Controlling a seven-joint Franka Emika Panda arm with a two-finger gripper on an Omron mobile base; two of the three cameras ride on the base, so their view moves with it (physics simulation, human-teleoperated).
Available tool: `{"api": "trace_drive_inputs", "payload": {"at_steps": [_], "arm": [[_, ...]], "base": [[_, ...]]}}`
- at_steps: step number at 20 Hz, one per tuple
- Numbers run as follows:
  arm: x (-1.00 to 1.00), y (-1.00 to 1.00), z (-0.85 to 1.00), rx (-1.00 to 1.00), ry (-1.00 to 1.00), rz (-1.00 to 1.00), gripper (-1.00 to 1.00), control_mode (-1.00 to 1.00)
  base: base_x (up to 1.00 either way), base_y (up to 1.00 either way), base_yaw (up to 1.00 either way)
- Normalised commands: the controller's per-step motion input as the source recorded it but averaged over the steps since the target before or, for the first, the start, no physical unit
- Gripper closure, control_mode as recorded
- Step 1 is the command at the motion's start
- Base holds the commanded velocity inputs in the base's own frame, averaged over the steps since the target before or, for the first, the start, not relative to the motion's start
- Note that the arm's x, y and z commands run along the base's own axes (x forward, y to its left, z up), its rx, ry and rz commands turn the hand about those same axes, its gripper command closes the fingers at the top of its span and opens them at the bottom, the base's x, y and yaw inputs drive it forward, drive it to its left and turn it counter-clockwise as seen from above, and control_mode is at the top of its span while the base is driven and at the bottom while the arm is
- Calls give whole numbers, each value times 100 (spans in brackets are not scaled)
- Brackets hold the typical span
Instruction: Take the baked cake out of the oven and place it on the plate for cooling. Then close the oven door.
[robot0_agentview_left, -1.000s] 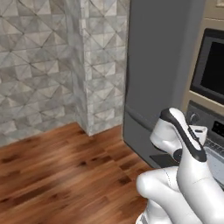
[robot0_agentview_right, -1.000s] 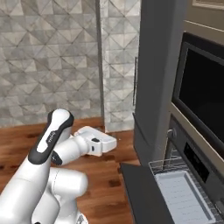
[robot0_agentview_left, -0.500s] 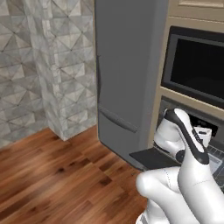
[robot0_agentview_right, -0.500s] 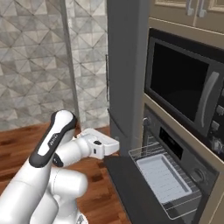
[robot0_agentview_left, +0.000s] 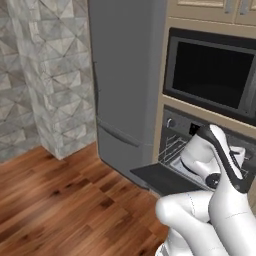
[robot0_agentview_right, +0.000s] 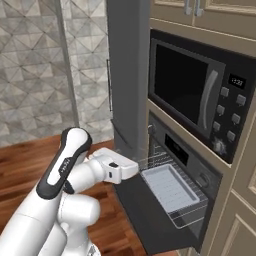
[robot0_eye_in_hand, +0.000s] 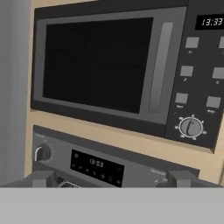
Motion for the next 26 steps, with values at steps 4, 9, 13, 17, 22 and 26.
{"api": "trace_drive_inputs", "payload": {"at_steps": [4,9,13,17,22,26], "arm": [[0,0,0,0,0,0,-100,100],[0,0,0,0,0,0,-100,100],[0,0,0,0,0,0,-100,100],[0,0,0,0,0,0,-100,100],[0,0,0,0,0,0,-100,100],[0,0,0,0,0,0,-100,100]], "base": [[0,-46,-11],[0,-63,-6],[0,-37,6],[-1,-32,23],[-9,-39,25],[-23,-73,16]]}}
